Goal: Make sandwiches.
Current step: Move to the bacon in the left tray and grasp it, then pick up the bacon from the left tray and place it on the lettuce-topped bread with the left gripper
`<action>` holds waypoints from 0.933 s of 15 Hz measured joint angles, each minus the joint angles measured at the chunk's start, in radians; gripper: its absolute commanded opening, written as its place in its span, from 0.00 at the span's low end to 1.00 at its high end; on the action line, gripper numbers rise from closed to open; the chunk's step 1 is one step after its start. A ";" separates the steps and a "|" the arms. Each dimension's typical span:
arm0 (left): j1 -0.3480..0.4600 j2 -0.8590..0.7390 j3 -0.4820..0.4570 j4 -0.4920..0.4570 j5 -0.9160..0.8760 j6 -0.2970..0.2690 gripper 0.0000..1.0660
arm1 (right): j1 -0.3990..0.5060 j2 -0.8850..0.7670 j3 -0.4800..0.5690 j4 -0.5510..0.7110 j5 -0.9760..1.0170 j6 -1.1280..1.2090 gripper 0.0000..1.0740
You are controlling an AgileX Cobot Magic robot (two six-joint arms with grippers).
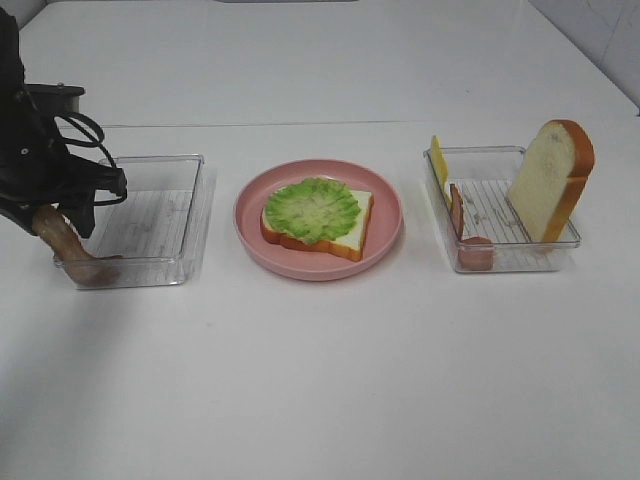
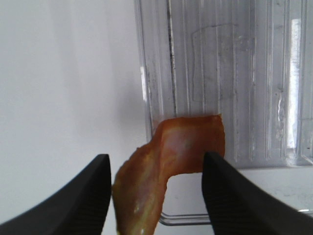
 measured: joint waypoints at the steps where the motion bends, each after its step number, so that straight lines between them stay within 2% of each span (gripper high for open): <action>1: 0.000 0.000 0.000 0.000 0.000 0.000 0.37 | 0.000 0.000 0.000 0.000 0.000 0.000 0.75; 5: 0.000 0.000 0.000 0.000 0.001 -0.001 0.00 | 0.000 0.000 0.000 0.000 0.000 0.000 0.75; 11: 0.000 -0.011 -0.001 -0.003 0.003 -0.001 0.00 | 0.000 0.000 0.000 0.000 0.000 0.000 0.75; 13: 0.000 -0.049 -0.037 -0.034 0.005 0.005 0.00 | 0.000 0.000 0.000 0.000 0.000 0.000 0.75; 14: 0.000 -0.071 -0.076 -0.075 0.006 0.031 0.00 | 0.000 0.000 0.000 0.000 0.000 0.000 0.75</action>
